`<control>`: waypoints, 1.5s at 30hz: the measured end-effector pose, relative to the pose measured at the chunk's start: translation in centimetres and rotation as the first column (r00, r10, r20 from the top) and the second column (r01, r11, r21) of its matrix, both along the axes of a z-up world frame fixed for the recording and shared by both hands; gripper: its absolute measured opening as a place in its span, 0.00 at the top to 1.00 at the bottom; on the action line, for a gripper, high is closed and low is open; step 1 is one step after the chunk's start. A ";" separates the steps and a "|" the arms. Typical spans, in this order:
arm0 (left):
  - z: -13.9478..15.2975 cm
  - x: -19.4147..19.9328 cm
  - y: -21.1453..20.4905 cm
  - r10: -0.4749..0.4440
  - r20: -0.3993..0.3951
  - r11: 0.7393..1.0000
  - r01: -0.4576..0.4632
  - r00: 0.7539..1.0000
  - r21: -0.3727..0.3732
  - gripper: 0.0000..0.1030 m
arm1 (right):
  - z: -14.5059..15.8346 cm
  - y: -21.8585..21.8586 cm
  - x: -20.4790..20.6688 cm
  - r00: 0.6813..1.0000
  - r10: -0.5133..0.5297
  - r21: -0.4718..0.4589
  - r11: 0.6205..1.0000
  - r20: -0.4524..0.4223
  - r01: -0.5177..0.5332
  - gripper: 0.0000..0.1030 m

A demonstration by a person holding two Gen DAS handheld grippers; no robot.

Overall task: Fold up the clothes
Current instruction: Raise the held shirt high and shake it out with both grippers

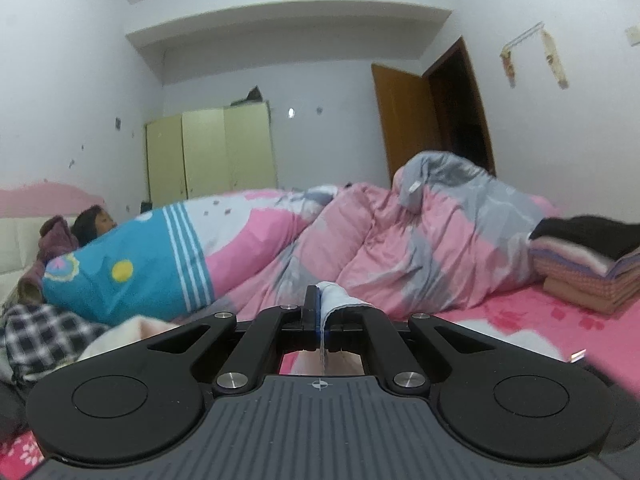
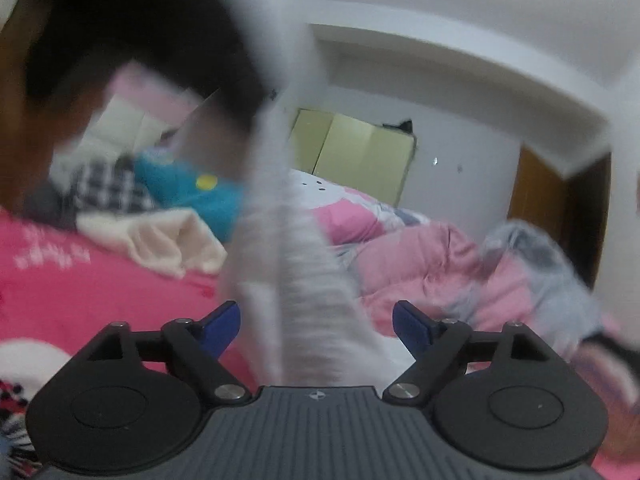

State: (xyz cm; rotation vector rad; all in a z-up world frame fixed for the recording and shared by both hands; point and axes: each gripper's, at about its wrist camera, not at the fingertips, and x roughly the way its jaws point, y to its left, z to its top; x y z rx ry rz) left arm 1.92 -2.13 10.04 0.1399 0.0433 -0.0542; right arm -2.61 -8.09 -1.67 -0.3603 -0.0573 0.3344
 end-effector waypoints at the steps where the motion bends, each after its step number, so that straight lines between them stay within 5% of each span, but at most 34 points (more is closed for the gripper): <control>1: 0.5 -0.7 -0.1 -0.003 0.021 1.000 0.003 1.000 -0.003 0.99 | 0.3 0.3 0.5 1.000 -0.025 0.025 0.999 -0.005 0.025 0.19; 4: 1.8 -2.4 0.1 0.015 0.087 1.000 -0.014 0.996 -0.012 0.99 | 1.5 -1.3 2.9 0.991 -0.115 0.143 0.982 -0.067 0.124 0.39; 6: 2.4 -3.1 0.5 0.032 0.117 0.999 -0.030 0.993 -0.021 0.99 | 2.0 -3.3 4.1 0.980 -0.171 0.199 0.962 -0.102 0.188 0.42; 12: 2.2 -2.8 1.2 0.059 0.104 0.998 -0.055 0.993 -0.043 0.99 | 2.5 -9.5 4.3 0.937 -0.308 0.242 0.908 -0.164 0.341 0.65; 17: 2.4 -3.6 1.0 0.062 0.123 0.998 -0.058 0.990 -0.039 0.99 | 5.5 -11.9 2.3 0.943 -0.318 0.255 0.908 -0.096 0.333 0.88; 22: 5.1 -6.1 2.0 0.084 0.233 0.996 -0.074 0.969 -0.051 0.99 | 11.5 -13.1 -0.9 0.961 -0.269 0.300 0.924 0.067 0.237 0.91; 29: 10.4 -12.1 3.1 0.076 0.432 0.995 -0.042 0.898 -0.088 0.99 | 18.6 -14.1 -7.1 0.938 -0.186 0.334 0.939 0.292 0.082 0.91; 37: 13.7 -17.2 3.1 0.024 0.577 0.997 0.022 0.817 -0.072 0.99 | 21.8 -15.6 -12.7 0.894 -0.146 0.360 0.933 0.425 -0.019 0.91; 41: 13.7 -16.8 2.5 0.001 0.568 0.998 0.037 0.823 -0.056 0.99 | 22.1 -16.0 -13.4 0.884 -0.145 0.364 0.931 0.444 -0.030 0.91; 45: 12.7 -14.1 2.2 0.002 0.509 0.998 0.030 0.861 -0.054 0.99 | 21.3 -15.8 -11.3 0.901 -0.156 0.346 0.938 0.405 0.007 0.91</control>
